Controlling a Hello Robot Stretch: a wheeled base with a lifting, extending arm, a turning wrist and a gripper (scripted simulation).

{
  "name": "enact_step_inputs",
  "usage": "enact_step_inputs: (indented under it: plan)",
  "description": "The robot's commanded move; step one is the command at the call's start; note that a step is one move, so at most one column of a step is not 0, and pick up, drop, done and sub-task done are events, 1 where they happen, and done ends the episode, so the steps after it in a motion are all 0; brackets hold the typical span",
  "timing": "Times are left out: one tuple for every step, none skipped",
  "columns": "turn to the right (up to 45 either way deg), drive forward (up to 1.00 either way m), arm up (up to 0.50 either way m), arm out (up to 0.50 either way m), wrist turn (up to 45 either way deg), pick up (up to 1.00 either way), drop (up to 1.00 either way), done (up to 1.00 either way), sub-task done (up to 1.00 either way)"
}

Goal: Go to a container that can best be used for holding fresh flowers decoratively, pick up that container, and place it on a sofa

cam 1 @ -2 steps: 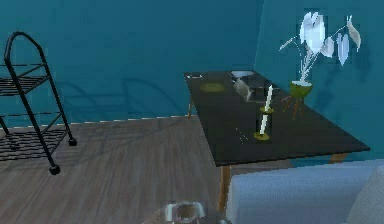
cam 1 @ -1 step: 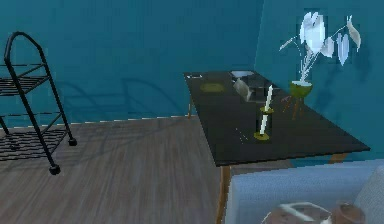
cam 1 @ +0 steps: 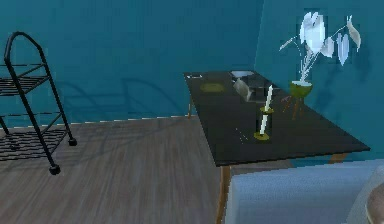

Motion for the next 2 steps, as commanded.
enact_step_inputs:
  plan:
    - [0.0, 0.00, 0.00, 0.00, 45.0, 0.00, 0.00, 0.00, 0.00]
    - [0.0, 0.00, 0.00, 0.00, 24.0, 0.00, 0.00, 0.00, 0.00]
